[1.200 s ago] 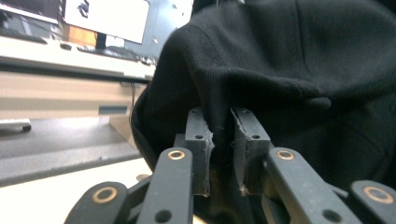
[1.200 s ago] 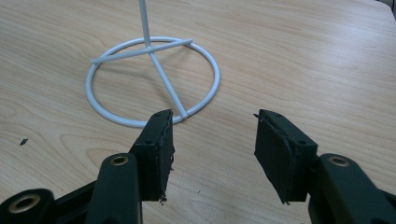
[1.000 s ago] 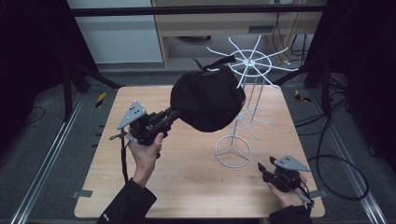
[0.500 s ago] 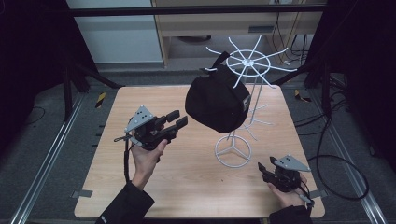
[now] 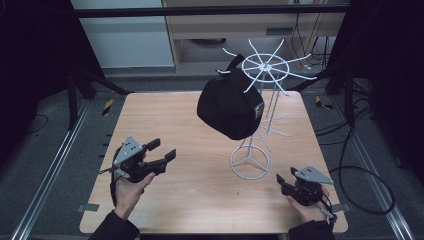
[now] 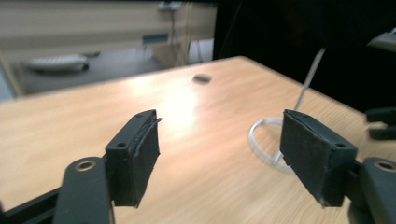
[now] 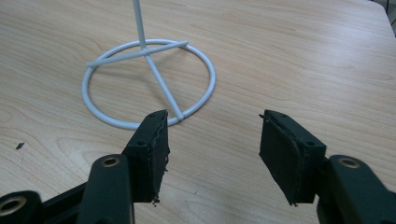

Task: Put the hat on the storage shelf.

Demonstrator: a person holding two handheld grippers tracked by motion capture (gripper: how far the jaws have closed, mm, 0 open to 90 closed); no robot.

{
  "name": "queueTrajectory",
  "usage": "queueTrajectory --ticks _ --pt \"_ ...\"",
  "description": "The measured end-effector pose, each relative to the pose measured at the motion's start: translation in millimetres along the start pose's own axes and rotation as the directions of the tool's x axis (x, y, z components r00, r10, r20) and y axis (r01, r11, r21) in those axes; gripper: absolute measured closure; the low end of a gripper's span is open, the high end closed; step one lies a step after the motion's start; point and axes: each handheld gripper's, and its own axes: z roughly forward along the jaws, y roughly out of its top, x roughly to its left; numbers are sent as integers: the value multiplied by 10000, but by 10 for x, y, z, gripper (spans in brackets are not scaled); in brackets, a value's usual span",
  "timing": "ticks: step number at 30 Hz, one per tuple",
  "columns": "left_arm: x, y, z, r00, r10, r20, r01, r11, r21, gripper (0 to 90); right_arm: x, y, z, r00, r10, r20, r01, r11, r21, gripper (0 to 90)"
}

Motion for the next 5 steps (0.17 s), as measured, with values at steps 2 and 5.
queueTrajectory --ticks 2,5 --pt "64 -144 -28 9998 -52 -194 59 9993 374 247 -6 -4 3 10000 31 40 -30 10000 -32 377" --pt "145 -377 -62 9990 -49 -434 92 9950 997 227 -13 -7 4 9999 96 99 -96 9999 -48 342"
